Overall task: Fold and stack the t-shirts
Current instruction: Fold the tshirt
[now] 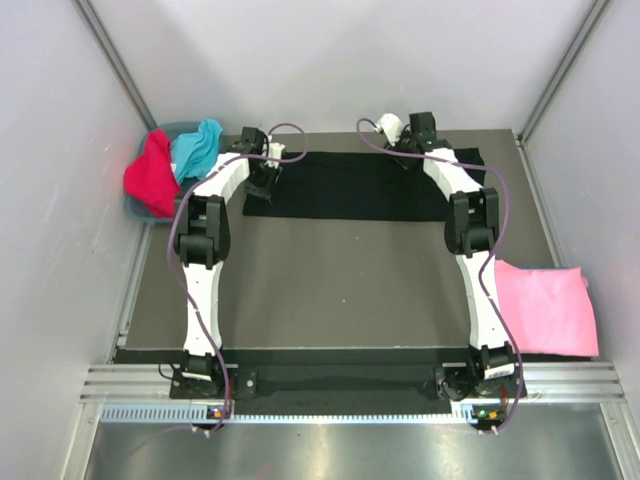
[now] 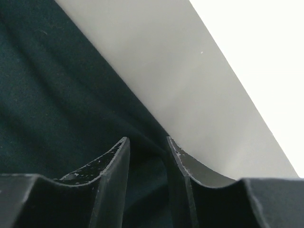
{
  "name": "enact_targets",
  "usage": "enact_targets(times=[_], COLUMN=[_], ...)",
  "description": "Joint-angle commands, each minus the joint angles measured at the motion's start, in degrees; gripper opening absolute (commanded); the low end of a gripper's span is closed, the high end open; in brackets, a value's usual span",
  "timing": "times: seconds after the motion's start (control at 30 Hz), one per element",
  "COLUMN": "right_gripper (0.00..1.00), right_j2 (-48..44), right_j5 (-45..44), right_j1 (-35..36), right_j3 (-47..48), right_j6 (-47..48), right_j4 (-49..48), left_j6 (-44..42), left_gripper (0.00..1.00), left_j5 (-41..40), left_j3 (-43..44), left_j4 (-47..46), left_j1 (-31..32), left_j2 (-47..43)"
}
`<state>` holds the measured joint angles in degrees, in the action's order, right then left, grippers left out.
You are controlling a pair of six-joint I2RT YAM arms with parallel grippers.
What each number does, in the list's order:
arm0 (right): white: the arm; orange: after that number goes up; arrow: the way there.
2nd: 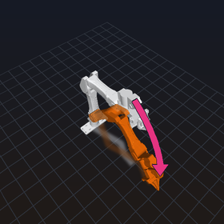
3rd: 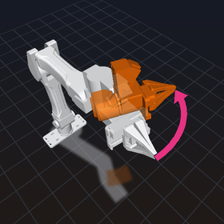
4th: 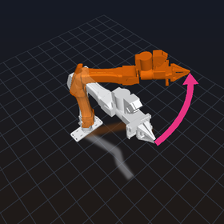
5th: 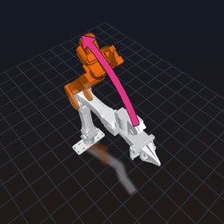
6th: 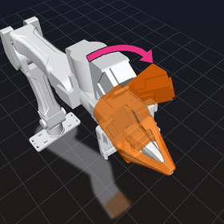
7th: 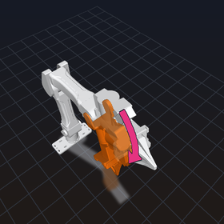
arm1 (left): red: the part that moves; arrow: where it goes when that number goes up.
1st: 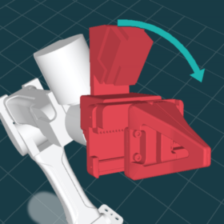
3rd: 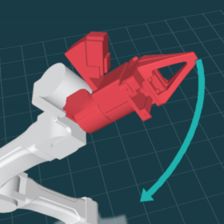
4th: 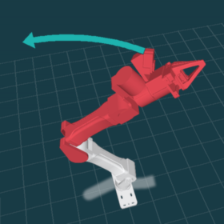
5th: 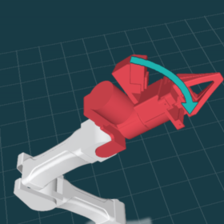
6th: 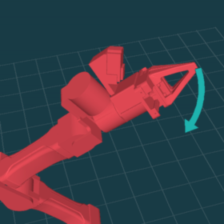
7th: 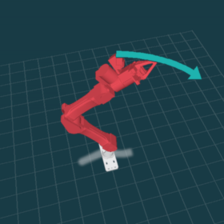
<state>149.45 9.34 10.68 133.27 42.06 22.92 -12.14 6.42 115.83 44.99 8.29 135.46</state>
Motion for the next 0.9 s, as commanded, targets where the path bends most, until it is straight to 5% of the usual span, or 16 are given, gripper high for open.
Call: enact_targets(times=[0.0,0.3,0.87], right_gripper=[0.36,0.0,0.05], right_j2=[1.0,0.6,-8.6], right_j5=[-0.4,-1.3,-1.8], right_j1=[-0.4,-0.4,2.4], right_j3=[2.8,1.9,-5.7], right_j6=[-1.8,-3.0,-2.1], right_j4=[-0.3,-3.6,-12.3], left_j6=[0.1,-0.2,-0.1], left_gripper=[0.41,0.41,0.4], left_j5=[-0.5,-1.3,-0.9], left_j3=[-1.0,-1.7,-1.4], left_j4=[3.7,3.7,3.1], left_j1=[0.3,0.6,1.5], left_j2=[-0.7,-1.2,-1.0])
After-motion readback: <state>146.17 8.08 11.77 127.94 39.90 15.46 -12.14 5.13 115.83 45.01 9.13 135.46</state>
